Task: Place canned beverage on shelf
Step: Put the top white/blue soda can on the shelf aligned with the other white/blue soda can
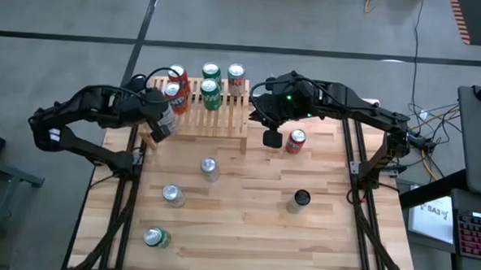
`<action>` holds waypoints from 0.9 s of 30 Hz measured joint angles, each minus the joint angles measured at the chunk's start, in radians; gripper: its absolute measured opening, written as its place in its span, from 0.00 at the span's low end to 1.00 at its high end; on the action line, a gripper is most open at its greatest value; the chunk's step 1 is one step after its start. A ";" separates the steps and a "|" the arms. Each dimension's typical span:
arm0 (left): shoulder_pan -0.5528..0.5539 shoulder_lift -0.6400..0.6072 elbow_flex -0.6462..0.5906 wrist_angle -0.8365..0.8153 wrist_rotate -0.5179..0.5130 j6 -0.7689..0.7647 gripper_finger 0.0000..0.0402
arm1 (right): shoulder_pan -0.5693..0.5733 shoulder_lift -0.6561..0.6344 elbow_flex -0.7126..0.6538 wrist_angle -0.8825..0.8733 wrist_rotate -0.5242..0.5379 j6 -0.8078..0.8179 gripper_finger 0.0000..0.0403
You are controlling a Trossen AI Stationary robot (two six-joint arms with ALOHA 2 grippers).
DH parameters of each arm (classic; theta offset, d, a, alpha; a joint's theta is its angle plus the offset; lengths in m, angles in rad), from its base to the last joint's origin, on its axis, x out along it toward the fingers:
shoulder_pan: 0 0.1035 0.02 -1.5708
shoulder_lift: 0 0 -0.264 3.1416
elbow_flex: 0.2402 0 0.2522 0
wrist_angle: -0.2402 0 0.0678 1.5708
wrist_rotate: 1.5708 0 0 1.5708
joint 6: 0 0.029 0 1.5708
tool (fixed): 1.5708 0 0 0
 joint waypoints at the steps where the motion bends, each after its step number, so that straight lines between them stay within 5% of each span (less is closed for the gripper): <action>1: 0.000 -0.002 0.000 -0.005 0.000 0.004 0.00 | 0.000 0.000 0.000 0.000 0.000 0.000 0.07; 27: 0.000 -0.052 -0.002 -0.077 -0.001 0.049 0.00 | 0.000 0.000 0.000 0.000 0.000 0.000 0.07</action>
